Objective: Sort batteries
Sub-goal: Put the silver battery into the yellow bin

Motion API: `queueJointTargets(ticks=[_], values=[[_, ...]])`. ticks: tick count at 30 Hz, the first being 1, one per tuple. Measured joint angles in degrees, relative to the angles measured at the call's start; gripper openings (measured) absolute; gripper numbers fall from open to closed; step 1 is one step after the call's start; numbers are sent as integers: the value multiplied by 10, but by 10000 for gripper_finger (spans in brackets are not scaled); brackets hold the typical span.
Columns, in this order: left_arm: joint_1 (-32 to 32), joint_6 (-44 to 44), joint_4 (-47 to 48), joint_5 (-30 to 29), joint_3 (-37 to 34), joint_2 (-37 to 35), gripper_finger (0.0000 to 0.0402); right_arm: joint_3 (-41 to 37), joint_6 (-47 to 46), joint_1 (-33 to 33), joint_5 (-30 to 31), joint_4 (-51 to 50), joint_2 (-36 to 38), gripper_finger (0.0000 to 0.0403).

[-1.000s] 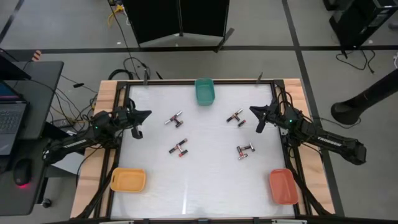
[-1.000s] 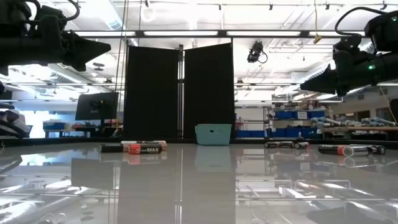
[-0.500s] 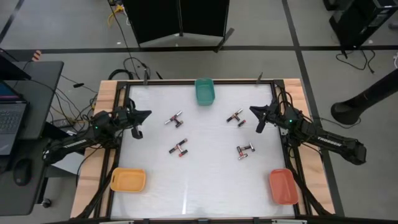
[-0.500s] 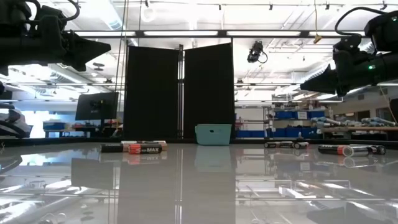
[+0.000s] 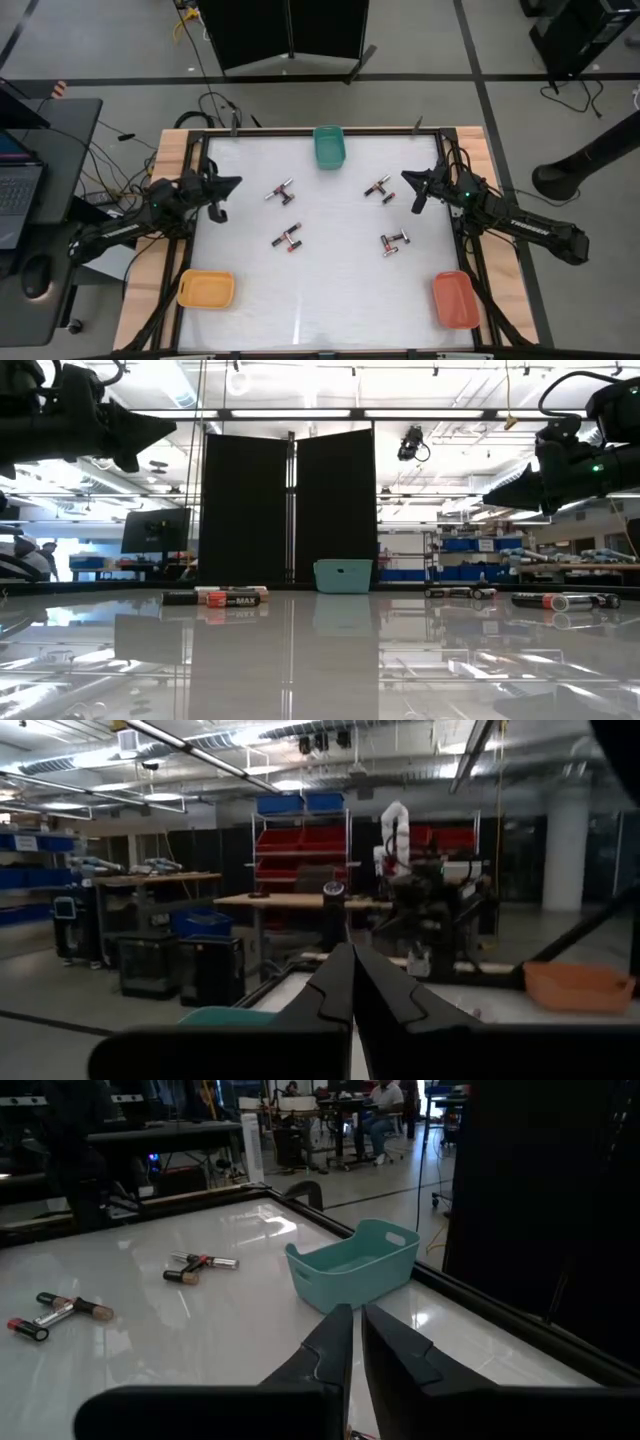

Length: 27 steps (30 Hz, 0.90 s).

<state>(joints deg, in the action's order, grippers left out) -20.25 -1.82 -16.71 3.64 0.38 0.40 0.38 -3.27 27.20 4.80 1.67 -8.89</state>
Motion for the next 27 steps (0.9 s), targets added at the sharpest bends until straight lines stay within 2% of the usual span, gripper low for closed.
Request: queueJointTargets(ticks=[3, 7, 12, 16, 24, 27], values=[[0, -12, -9, 16, 0, 0, 13, 0, 0, 0, 0, 0, 0, 39], [0, -20, 30, 64, 30, 16, 7, 0, 0, 0, 0, 0, 0, 39], [0, -16, 70, 62, 93, 77, 4, 0, 0, 0, 0, 0, 0, 39], [0, -1, 127, 48, 174, 152, 4, 0, 0, 0, 0, 0, 0, 39], [0, -24, 322, 25, 356, 310, 4, 0, 0, 0, 0, 0, 0, 39], [0, -40, 400, -3, 409, 359, 4, 0, 0, 0, 0, 0, 0, 39]])
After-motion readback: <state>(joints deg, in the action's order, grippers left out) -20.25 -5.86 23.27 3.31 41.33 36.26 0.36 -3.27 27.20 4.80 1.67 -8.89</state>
